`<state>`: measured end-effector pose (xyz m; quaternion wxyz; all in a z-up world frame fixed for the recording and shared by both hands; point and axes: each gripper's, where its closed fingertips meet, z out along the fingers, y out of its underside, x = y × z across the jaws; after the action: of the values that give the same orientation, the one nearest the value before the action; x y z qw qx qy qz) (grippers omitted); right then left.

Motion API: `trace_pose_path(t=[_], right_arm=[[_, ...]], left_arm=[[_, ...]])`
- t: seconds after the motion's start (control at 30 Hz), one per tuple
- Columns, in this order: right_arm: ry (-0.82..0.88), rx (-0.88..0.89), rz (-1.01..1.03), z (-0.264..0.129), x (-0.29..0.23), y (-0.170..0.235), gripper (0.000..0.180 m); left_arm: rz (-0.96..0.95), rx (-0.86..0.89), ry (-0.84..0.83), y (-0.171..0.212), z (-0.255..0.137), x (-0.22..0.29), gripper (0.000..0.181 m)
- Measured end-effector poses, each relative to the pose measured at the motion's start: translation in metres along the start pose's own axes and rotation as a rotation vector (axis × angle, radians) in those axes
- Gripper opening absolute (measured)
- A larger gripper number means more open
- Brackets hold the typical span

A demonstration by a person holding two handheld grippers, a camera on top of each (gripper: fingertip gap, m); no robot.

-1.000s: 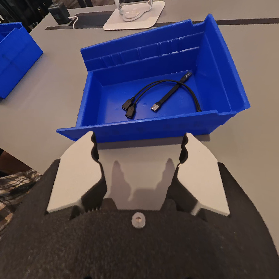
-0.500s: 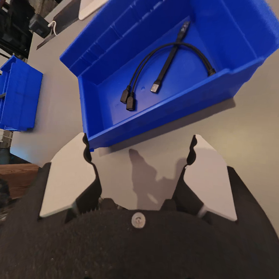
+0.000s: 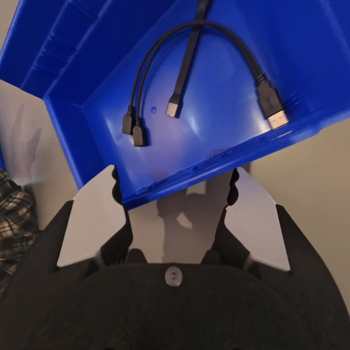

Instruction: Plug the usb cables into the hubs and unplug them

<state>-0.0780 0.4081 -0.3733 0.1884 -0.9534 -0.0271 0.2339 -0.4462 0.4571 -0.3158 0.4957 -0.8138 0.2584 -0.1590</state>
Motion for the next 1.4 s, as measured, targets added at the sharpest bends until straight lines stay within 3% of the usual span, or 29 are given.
trace_pose_path(t=[0.6,0.7,0.8,1.0,1.23,1.27,1.4], right_arm=[[0.215,-0.034,0.061,-0.039,0.110,-0.069,0.060],[0.197,-0.045,0.009,-0.037,0.106,-0.076,0.039],[0.230,-0.088,-0.102,-0.035,0.101,-0.084,0.007],[0.300,-0.181,-0.259,-0.029,0.117,-0.115,0.007],[0.345,-0.250,-0.363,-0.013,0.146,-0.183,0.009],[0.363,-0.247,-0.346,-0.012,0.152,-0.191,0.015],[0.433,-0.211,-0.196,-0.030,0.155,-0.204,0.081]], left_arm=[[-0.048,-0.013,-0.016,0.018,0.002,-0.014,0.080],[-0.053,-0.012,-0.015,0.018,0.002,-0.014,0.081],[-0.054,-0.016,-0.016,0.019,0.002,-0.014,0.082],[-0.053,-0.018,-0.014,0.021,0.002,-0.015,0.082],[-0.050,-0.018,-0.005,0.019,0.004,-0.012,0.082],[-0.047,-0.015,-0.011,0.019,0.004,-0.012,0.082],[-0.064,-0.013,-0.018,0.021,0.004,-0.016,0.082]])
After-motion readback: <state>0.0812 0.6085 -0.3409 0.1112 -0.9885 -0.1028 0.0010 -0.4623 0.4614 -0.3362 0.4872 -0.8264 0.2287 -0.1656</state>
